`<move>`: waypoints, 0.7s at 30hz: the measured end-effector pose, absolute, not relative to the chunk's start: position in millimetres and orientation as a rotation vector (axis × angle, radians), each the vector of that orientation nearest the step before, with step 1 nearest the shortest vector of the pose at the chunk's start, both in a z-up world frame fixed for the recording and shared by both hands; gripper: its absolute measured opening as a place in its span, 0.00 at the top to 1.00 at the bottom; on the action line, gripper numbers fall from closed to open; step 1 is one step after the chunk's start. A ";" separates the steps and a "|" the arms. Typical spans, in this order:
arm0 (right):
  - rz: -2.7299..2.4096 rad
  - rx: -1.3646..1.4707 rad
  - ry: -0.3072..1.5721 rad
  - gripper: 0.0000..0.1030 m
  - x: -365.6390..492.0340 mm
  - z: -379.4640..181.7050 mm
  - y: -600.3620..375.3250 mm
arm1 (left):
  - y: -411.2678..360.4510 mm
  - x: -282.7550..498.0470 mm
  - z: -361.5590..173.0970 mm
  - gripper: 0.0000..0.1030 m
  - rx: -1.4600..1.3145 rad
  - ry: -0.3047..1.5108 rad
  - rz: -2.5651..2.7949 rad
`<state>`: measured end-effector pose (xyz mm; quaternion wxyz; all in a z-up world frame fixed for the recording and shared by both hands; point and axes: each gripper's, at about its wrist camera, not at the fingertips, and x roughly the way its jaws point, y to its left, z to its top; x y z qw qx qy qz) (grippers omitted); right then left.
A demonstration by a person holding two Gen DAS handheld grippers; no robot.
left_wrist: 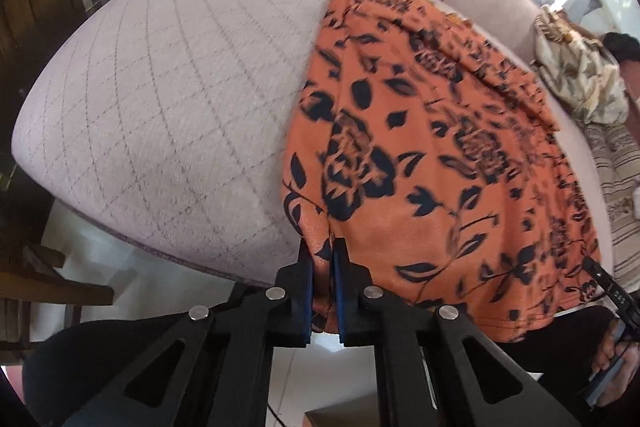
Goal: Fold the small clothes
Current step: 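Close both grippers on the hem of the orange floral blouse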
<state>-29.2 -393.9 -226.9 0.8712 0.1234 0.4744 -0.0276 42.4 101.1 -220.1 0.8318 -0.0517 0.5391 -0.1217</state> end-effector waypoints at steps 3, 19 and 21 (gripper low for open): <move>0.012 0.355 0.933 0.93 -26.9 -204.2 -400.8 | 107.4 48.4 -188.4 0.92 -0.163 1.081 -0.321; 0.038 0.729 0.830 0.93 -11.2 -187.5 -471.4 | 132.9 74.3 -172.0 0.92 -0.275 1.083 -0.352; 0.071 0.761 0.820 0.93 -7.0 -182.7 -473.3 | 127.1 86.2 -157.8 0.92 -0.263 1.071 -0.377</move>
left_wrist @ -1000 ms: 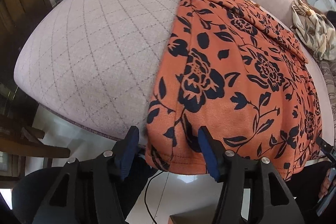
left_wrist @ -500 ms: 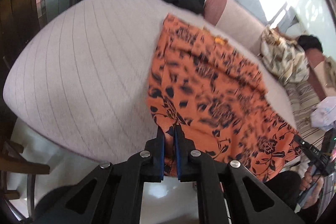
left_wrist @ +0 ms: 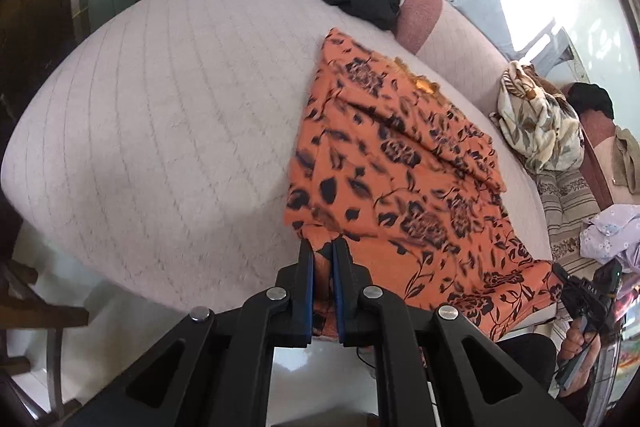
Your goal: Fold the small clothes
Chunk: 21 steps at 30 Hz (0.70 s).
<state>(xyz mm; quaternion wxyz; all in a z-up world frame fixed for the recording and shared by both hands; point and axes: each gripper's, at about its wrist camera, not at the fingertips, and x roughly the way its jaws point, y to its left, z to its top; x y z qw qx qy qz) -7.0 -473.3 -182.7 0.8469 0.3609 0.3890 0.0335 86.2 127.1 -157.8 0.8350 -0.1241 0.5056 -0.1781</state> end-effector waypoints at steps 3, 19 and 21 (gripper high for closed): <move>0.120 0.798 0.777 0.94 14.1 -164.7 -480.0 | 119.0 117.1 -129.6 0.92 -0.246 1.042 -0.407; 0.094 0.811 0.922 0.86 198.9 -175.6 -519.2 | 38.9 293.3 -141.1 0.98 -0.183 1.026 -0.406; 0.069 0.778 0.981 0.82 167.5 -194.1 -512.8 | 47.5 282.5 -145.5 0.98 -0.217 1.034 -0.406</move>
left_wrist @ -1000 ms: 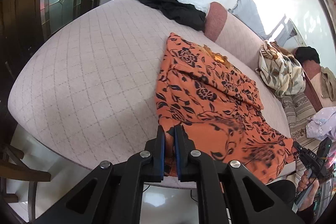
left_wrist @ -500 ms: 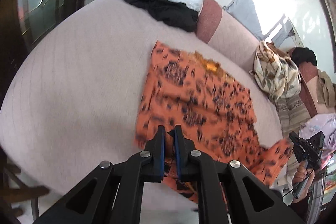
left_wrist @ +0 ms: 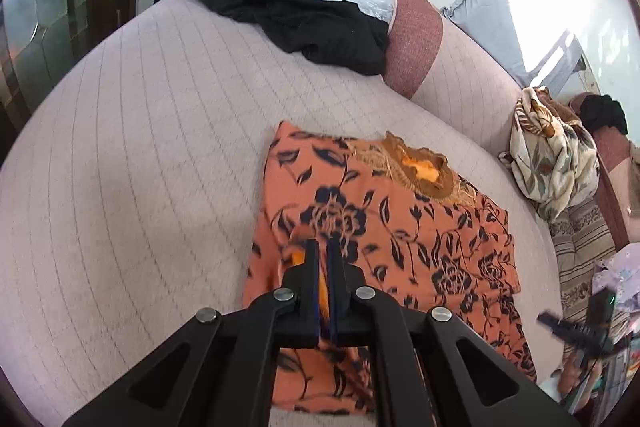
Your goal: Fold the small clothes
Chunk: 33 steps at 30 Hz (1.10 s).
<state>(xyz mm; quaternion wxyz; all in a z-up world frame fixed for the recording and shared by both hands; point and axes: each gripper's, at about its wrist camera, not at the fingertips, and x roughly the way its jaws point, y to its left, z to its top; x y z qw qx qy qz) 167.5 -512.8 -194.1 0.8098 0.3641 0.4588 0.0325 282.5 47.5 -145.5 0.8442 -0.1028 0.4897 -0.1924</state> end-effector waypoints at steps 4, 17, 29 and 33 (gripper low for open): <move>0.058 0.870 1.023 0.19 90.9 -221.3 -507.4 | 66.2 258.1 -140.6 0.98 -0.265 1.004 -0.394; 0.148 0.915 0.973 0.18 35.8 -260.3 -435.7 | 126.9 208.7 -107.3 0.55 -0.348 0.979 -0.308; 0.221 0.802 0.976 0.26 41.4 -262.5 -404.3 | 92.7 242.5 -148.3 0.28 -0.385 1.103 -0.317; 0.231 0.860 0.969 0.26 39.1 -268.5 -412.5 | 73.0 256.1 -140.0 0.28 -0.397 1.086 -0.357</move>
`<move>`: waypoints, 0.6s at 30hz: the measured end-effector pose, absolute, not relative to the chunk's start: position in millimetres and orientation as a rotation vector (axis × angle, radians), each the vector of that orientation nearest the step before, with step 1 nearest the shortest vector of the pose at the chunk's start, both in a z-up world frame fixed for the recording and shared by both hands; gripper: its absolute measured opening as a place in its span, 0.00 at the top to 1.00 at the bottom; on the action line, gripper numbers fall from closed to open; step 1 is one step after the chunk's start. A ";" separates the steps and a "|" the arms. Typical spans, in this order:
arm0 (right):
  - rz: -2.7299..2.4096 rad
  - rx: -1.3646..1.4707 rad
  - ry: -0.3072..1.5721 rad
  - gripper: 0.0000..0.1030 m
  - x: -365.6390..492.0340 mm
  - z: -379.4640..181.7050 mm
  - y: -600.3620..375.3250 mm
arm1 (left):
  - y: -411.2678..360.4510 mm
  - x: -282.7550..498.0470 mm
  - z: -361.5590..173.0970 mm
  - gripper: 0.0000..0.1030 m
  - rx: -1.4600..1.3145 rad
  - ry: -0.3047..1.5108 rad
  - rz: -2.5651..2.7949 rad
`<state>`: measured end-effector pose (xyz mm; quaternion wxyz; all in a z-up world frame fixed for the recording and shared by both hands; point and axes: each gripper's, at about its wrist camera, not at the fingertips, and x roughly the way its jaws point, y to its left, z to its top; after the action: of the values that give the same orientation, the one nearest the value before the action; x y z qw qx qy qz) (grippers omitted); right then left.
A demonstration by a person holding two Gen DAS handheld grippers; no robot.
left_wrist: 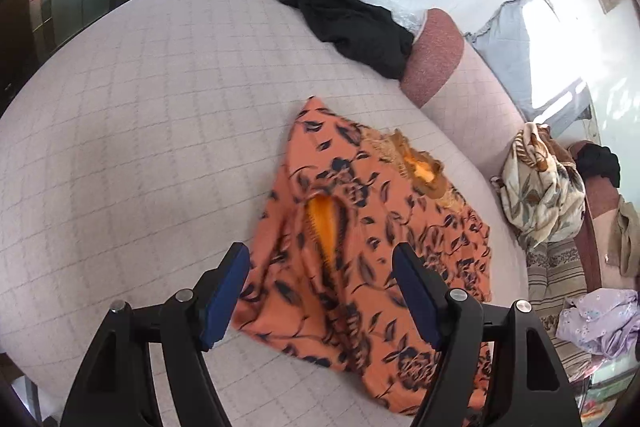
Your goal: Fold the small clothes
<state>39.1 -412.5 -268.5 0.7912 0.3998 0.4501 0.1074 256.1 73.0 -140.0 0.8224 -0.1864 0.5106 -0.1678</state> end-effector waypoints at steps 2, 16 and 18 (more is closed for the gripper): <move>0.236 0.880 0.966 0.26 39.6 -270.1 -413.6 | 62.5 269.4 -140.3 0.28 -0.398 1.100 -0.359; 0.338 0.923 0.996 0.60 38.3 -266.9 -413.6 | 25.5 323.6 -187.9 0.89 -0.345 1.246 -0.317; 0.338 0.825 1.045 0.94 40.7 -263.4 -402.7 | 27.5 323.4 -187.0 0.94 -0.327 1.235 -0.308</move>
<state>40.7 -402.7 -263.4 0.7732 0.3806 0.4825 0.1562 323.4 27.5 -187.0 0.7917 -0.1522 0.5740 -0.1433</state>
